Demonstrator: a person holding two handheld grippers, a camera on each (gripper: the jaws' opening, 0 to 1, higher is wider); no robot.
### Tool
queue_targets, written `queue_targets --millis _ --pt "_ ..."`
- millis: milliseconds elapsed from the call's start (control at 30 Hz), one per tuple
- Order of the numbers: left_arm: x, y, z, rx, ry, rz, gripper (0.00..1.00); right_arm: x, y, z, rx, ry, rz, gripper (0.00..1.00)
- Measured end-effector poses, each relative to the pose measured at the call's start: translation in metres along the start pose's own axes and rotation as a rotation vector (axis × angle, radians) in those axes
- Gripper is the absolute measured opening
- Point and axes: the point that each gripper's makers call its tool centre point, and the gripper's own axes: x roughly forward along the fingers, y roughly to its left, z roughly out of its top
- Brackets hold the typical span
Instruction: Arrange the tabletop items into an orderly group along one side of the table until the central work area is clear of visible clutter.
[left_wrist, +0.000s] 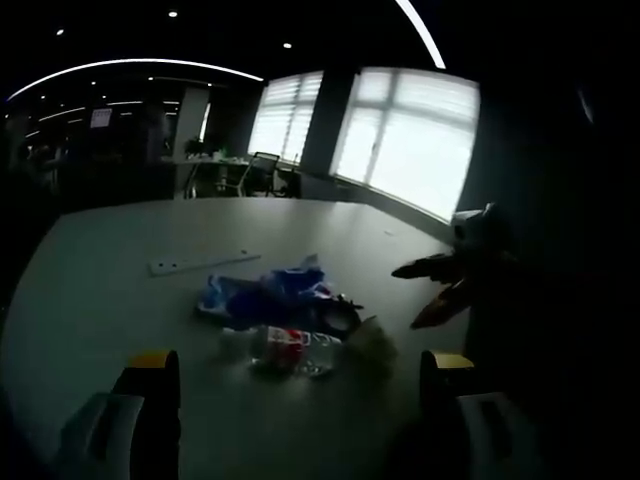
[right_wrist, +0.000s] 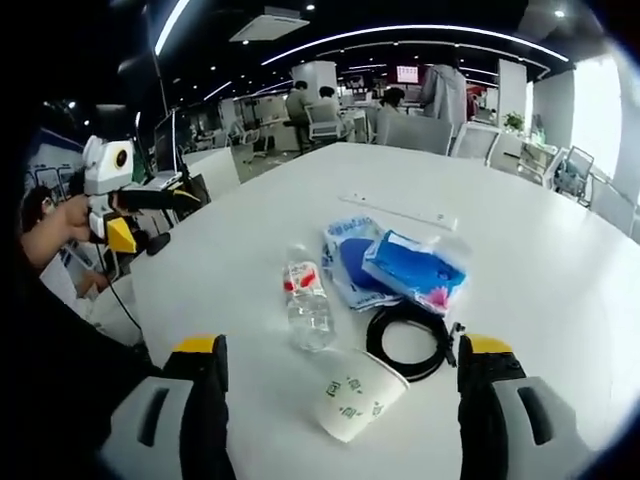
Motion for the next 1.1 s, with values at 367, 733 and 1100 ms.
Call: queue_targets --millis 367,733,1100 --pt "0.005 0.003 0.000 -0.005 0.004 -0.005 0.98 0.034 0.027 0.010 -0.086 0.038 0.084 0.86" --pt "0.005 0.013 0.003 -0.018 -0.006 0.009 0.98 0.069 0.034 0.016 -0.140 0.075 0.122 0.81" --pt "0.005 0.019 0.003 -0.027 -0.011 0.017 0.97 0.091 0.046 0.015 -0.183 0.121 0.157 0.78"
